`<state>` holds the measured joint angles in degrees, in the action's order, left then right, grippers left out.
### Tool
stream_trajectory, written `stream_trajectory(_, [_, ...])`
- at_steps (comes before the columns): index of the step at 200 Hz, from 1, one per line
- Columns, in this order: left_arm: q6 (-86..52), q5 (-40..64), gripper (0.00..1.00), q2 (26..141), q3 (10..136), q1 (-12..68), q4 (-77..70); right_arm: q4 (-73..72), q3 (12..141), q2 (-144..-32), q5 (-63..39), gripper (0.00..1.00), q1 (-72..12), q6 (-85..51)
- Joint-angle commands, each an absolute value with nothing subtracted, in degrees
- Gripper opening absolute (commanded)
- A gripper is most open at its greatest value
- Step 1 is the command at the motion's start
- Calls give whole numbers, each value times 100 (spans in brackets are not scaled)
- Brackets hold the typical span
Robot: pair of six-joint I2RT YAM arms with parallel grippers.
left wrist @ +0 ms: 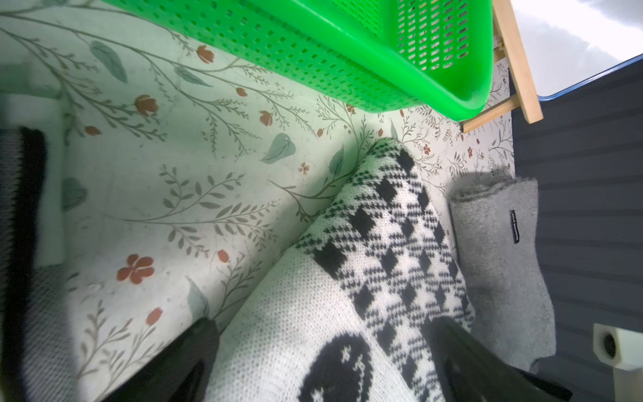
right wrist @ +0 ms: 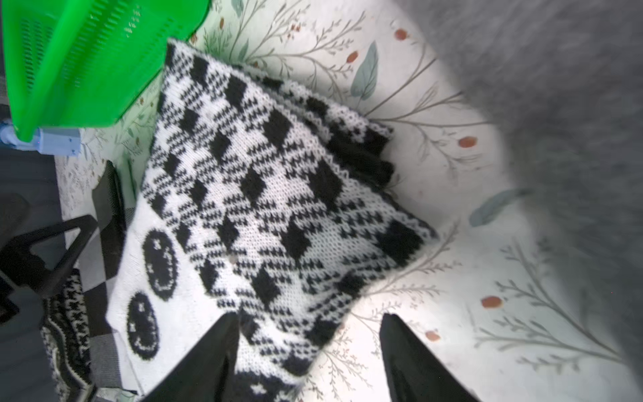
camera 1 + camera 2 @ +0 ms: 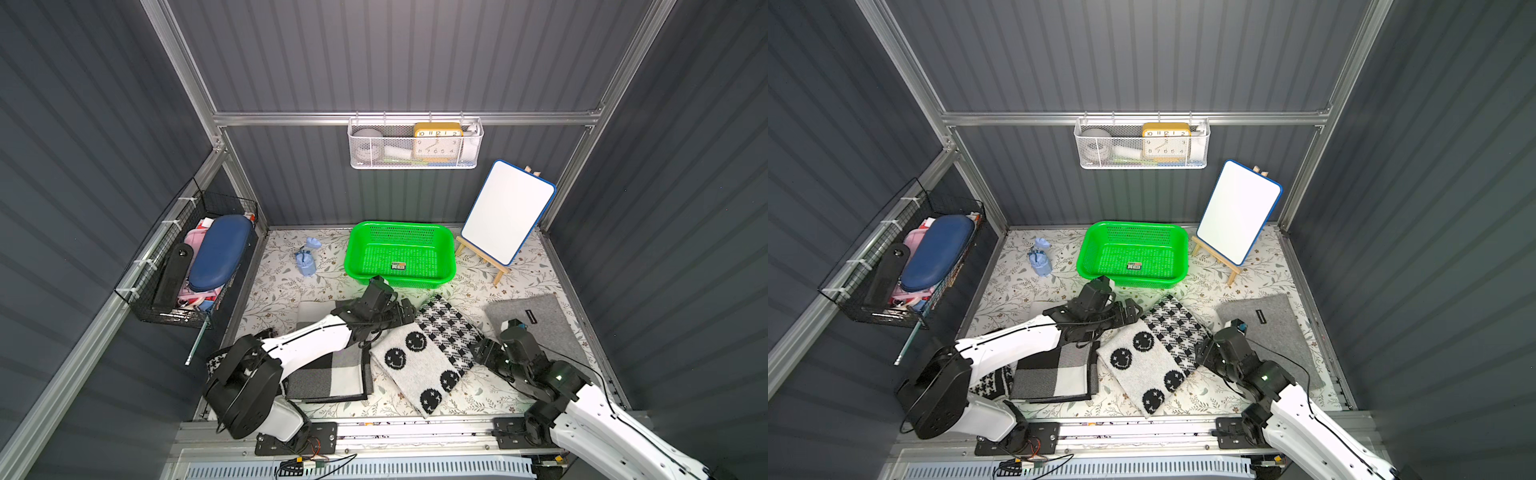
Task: Put the folded scarf in the basket
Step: Adjust the scarf at the center of the board.
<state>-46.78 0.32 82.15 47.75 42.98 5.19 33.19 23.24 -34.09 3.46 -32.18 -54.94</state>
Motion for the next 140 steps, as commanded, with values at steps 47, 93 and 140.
stream_trajectory(47, [-5688, 403, 99, 5866, 3320, 4357, 1400, 2976, 3594, -5040, 766, 78, -2978, -3973])
stream_trajectory(93, [-6415, 709, 99, 5475, 2660, 4967, 1096, 1885, 4086, -7041, -395, 77, -2185, -3477])
stream_trajectory(140, [-6566, 851, 99, 6209, 2491, 5238, 577, 1989, 4424, -8286, -970, 75, -2019, -3300])
